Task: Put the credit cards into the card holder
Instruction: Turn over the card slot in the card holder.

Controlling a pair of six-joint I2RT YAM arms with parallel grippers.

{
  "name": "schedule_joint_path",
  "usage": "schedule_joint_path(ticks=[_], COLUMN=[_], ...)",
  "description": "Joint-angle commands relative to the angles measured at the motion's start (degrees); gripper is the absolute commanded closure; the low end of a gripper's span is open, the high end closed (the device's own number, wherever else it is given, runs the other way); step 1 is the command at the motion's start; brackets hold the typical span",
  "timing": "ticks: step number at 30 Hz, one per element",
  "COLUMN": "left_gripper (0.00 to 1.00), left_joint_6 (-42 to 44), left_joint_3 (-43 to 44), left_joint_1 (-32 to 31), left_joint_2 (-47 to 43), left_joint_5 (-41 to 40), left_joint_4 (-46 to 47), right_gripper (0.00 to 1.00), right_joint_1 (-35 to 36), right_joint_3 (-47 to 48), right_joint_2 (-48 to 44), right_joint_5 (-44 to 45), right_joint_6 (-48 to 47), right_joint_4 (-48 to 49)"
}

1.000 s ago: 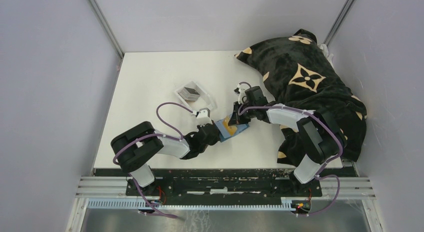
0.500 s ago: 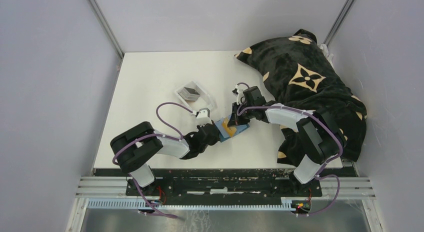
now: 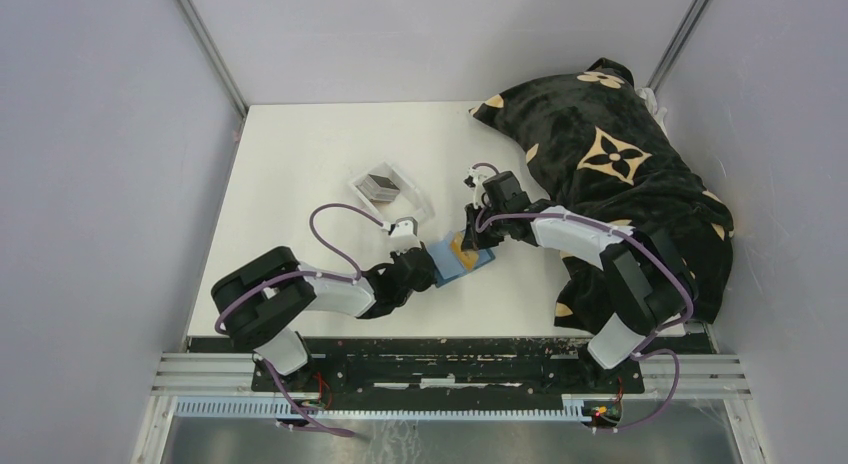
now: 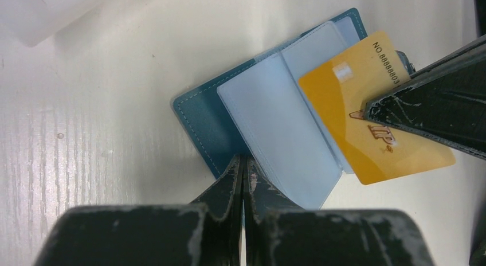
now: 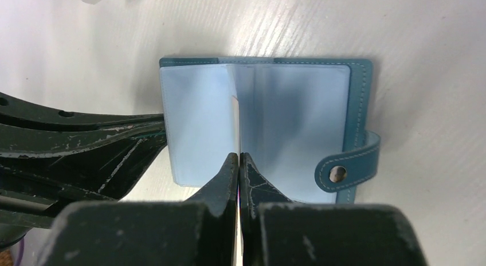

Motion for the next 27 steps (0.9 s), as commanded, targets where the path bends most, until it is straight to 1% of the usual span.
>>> schedule_joint_path(ticks=[1, 9, 27], left_gripper=[0.95, 0.93, 0.97], left_joint_6=[-0.71, -1.1, -1.64], left_joint_3=[-2.83, -3.14, -3.31], left_joint_1=[0.13, -0.04, 0.0], left_joint_2=[0.41, -0.08, 2.84], left_joint_5=[-1.33, -1.48, -1.71], left_joint_4=[-10.57, -11.54, -10.92], right_gripper=[0.99, 0.99, 0.99], right_joint_1=[0.11, 0.11, -0.84], right_joint_3=[1.39, 0.87, -1.81], right_joint_2=[-2.29, -0.96, 2.42], right_joint_5=[4.77, 4.65, -1.1], right_joint_6=[-2.03, -1.82, 3.03], right_joint_4=[-0.42, 0.93, 8.17])
